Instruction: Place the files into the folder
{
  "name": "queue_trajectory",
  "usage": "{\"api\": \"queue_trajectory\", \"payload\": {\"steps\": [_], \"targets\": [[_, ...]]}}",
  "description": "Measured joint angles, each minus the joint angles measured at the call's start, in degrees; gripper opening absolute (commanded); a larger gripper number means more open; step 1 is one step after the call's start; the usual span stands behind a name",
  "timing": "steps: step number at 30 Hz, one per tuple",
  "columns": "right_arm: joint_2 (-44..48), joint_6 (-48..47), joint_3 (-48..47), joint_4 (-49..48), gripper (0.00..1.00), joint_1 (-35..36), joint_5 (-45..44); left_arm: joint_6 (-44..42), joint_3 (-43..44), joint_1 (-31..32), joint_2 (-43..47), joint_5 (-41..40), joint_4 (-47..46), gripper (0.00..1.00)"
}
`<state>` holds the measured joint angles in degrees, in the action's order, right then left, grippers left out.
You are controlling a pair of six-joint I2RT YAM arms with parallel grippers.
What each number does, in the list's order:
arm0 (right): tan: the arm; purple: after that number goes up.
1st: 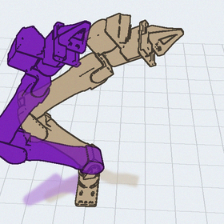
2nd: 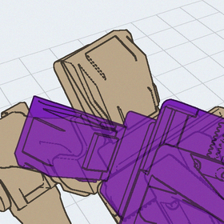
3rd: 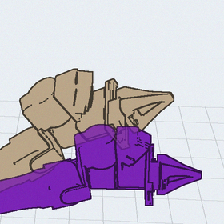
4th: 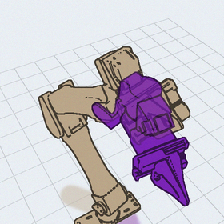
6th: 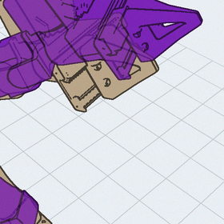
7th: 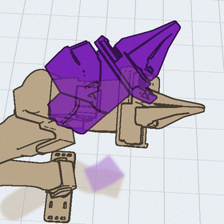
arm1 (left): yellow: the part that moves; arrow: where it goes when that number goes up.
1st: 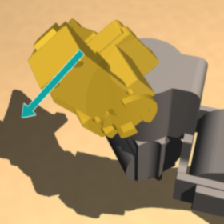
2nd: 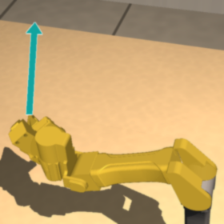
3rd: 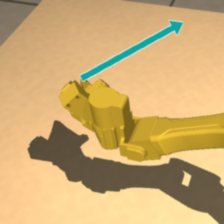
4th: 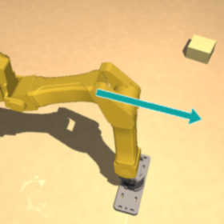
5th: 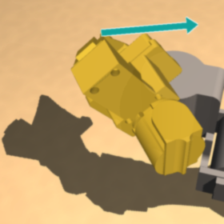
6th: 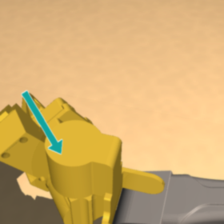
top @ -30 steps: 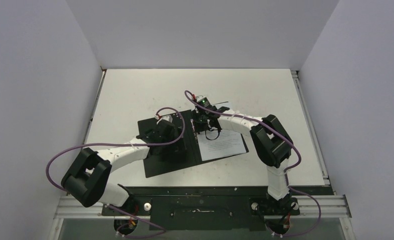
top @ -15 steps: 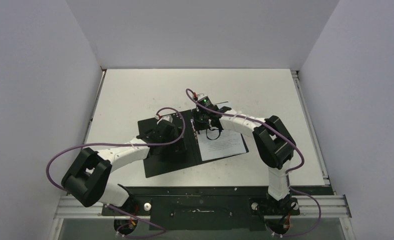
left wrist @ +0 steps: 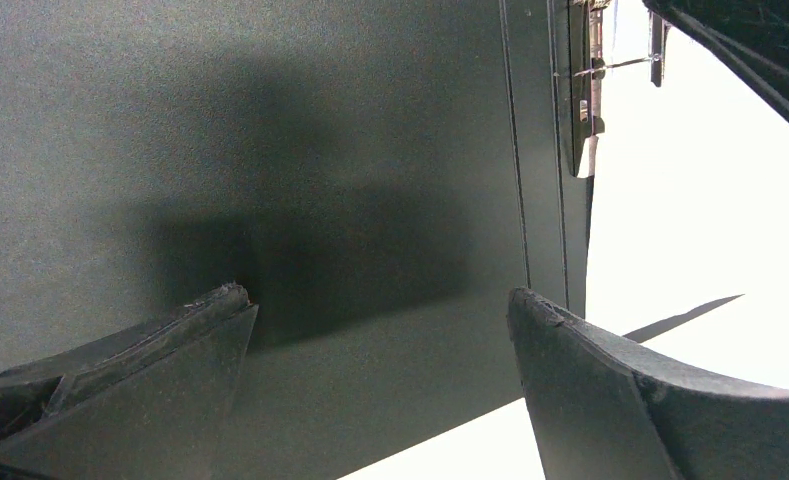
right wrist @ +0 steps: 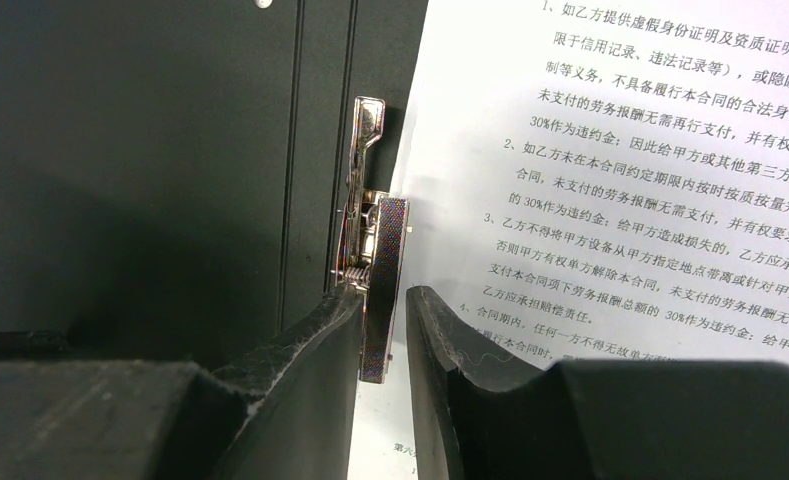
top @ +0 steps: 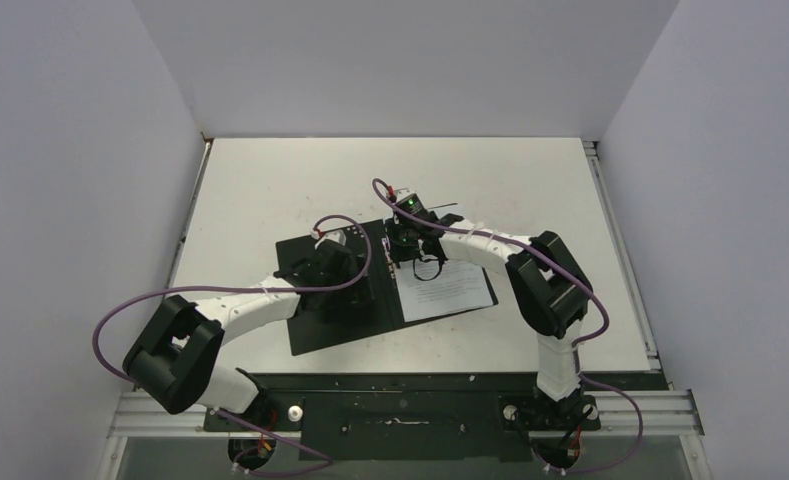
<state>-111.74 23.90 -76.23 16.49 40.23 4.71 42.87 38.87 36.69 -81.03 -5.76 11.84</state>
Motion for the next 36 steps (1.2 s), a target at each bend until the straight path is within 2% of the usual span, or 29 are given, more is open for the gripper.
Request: {"api": "queue_trajectory", "payload": {"steps": [23,36], "targets": [[0.8,0.6,1.5,-1.1,0.09,0.4,-0.3,0.4,0.0,0.0,-0.5,0.0,-1.1,1.0],[2.8,0.8,4.2,-1.1,0.08,1.8,-0.4,1.8,0.1,0.0,-1.4,-0.1,-3.3,1.0]]}}
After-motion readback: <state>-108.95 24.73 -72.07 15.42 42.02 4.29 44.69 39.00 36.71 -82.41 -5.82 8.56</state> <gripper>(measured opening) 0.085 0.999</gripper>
